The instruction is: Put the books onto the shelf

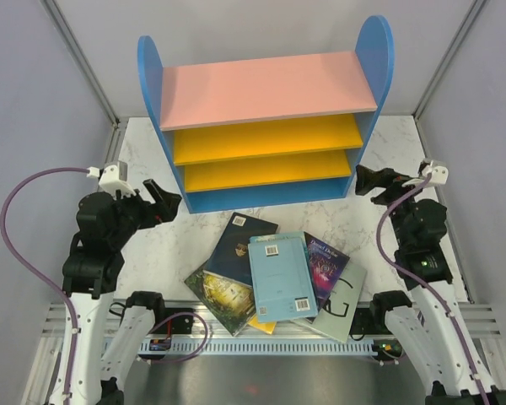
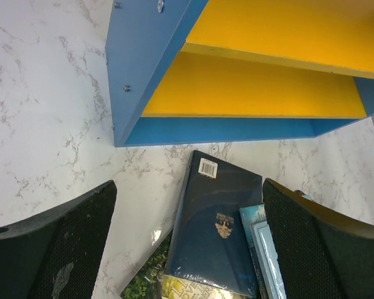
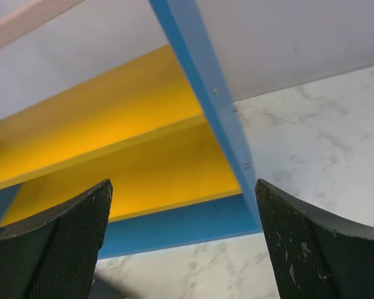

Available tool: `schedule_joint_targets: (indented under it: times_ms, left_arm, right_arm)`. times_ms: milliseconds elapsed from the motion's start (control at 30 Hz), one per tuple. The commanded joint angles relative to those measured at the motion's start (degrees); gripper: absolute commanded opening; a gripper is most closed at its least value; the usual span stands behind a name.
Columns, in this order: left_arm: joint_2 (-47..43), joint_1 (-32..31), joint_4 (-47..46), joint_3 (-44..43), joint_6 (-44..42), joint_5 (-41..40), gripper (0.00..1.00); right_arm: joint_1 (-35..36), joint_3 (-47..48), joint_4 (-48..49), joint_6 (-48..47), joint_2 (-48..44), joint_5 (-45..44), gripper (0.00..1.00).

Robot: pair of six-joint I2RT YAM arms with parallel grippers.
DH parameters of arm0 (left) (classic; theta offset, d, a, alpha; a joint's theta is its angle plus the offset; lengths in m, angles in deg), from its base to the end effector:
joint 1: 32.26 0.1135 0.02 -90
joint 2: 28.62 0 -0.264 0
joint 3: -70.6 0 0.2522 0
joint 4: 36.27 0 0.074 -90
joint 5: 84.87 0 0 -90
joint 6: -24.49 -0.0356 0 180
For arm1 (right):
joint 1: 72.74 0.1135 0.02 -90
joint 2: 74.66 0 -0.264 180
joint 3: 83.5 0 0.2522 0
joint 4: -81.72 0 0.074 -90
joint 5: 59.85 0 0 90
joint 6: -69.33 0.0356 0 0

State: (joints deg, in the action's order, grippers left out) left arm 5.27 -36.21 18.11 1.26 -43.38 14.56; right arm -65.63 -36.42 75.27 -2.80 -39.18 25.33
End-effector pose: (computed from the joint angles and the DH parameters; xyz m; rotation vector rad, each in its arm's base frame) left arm 0.1089 -0.0134 0.3716 -0.1917 1.9141 -0.4638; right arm 0.1602 0.0170 0.3273 0.2075 1.4734 0.2907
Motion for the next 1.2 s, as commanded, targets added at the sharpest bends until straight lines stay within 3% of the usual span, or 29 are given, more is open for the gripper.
schedule_joint_targets:
  times_ms: [0, 33, 133, 233, 300, 333, 400, 467, 567, 667, 733, 833, 867, 1000, 1033, 1167]
  left_arm:
    - [2.5, -0.1, -0.1, -0.3, 0.5, 3.6, 1.0]
    - [2.2, 0.0, 11.9, 0.5, 9.1, 14.8, 1.0]
    - [2.2, 0.0, 12.5, 2.1, 14.6, 22.5, 1.0]
    - [3.5, -0.1, 13.3, -1.3, 14.6, 23.1, 1.0]
    - [5.2, -0.1, 15.0, -3.0, 13.3, 24.2, 1.0]
    - [6.4, -0.1, 23.6, -3.8, 7.2, 21.5, 1.0]
    - [9.3, -2.1, 28.3, -5.6, 5.2, 14.2, 1.0]
    - [11.1, -3.1, 33.9, -7.0, 4.3, 8.7, 1.0]
    - [12.5, -3.3, 38.1, -7.2, 4.7, 8.1, 1.0]
    - [13.1, -5.3, 40.2, -6.6, 4.8, 6.8, 1.0]
    - [14.4, -9.8, 41.6, -4.8, 5.2, 4.4, 1.0]
    - [17.2, -20.5, 42.5, -3.2, 5.6, 3.6, 1.0]
    - [18.0, -26.1, 42.9, -3.6, 9.5, -1.8, 1.0]
    - [22.9, -39.0, 41.8, -10.9, 19.1, -11.0, 1.0]
    - [24.2, -41.6, 41.6, -14.3, 20.9, -14.8, 1.0]
    - [24.6, -54.2, 38.8, -16.6, 30.4, -17.9, 1.0]
  right_arm:
    - [0.4, 5.8, -23.2, 22.7, -2.5, 10.1, 0.98]
    - [0.4, 6.7, -32.4, 27.3, -3.9, 9.5, 0.98]
    - [0.4, 9.1, -51.1, 36.3, -3.9, 10.6, 0.98]
    - [0.4, 4.3, -47.4, 34.1, -3.1, 26.5, 0.98]
    - [0.4, 1.4, -46.9, 37.1, -7.0, 27.9, 0.98]
    - [0.4, 1.4, -47.7, 38.4, -9.0, 27.3, 0.98]
    - [0.4, 2.8, -50.2, 41.9, -13.6, 22.4, 0.98]
    - [0.4, 1.7, -51.6, 48.7, -20.2, 24.0, 0.98]
    - [0.4, -5.9, -50.0, 58.6, -27.3, 31.1, 0.98]
    - [0.4, -10.6, -50.1, 60.5, -32.7, 33.4, 0.98]
    - [0.4, -8.6, -52.1, 58.8, -33.6, 31.3, 0.98]
    - [0.4, -5.8, -52.7, 52.4, -27.3, 31.8, 0.98]
    - [0.4, -4.9, -52.7, 49.4, -24.6, 32.5, 0.98]
    - [0.4, 1.0, -56.1, 36.7, -11.1, 31.6, 0.98]
    - [0.4, 3.4, -56.4, 33.9, -9.9, 30.5, 0.98]
    - [0.3, 6.5, -56.6, 32.8, -8.2, 28.6, 0.98]
